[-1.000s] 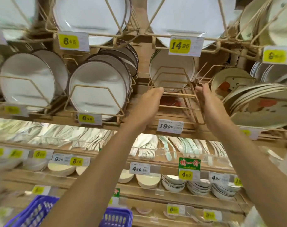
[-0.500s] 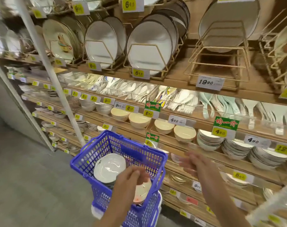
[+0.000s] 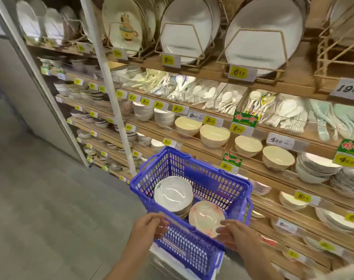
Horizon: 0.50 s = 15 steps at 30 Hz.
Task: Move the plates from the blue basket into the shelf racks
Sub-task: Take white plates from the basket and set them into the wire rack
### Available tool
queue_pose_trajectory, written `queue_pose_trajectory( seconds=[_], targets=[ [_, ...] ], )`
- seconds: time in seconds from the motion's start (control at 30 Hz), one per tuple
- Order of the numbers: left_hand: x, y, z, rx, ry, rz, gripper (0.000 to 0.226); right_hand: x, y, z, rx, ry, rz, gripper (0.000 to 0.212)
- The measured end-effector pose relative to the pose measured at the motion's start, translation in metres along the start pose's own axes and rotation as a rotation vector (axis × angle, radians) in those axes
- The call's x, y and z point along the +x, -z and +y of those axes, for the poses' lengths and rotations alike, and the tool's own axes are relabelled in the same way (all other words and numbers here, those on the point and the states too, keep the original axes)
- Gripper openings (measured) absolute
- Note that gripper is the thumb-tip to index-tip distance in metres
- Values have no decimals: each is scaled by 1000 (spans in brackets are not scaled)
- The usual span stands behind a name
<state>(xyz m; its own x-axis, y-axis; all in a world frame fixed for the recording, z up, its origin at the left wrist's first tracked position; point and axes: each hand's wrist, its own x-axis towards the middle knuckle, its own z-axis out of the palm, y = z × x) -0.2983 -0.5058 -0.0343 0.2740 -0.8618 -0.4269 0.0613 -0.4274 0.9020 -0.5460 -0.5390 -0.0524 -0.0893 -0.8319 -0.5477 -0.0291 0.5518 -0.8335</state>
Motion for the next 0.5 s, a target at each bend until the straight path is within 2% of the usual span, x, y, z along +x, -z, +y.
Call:
queue_pose_trajectory(
  seconds=[0.27, 0.5],
  targets=[
    [78, 106, -1, 117, 56, -23, 28, 33, -91, -5, -22, -63, 90, 21],
    [149, 96, 27, 211, 40, -159, 23, 73, -122, -24, -61, -119, 147, 20]
  ],
)
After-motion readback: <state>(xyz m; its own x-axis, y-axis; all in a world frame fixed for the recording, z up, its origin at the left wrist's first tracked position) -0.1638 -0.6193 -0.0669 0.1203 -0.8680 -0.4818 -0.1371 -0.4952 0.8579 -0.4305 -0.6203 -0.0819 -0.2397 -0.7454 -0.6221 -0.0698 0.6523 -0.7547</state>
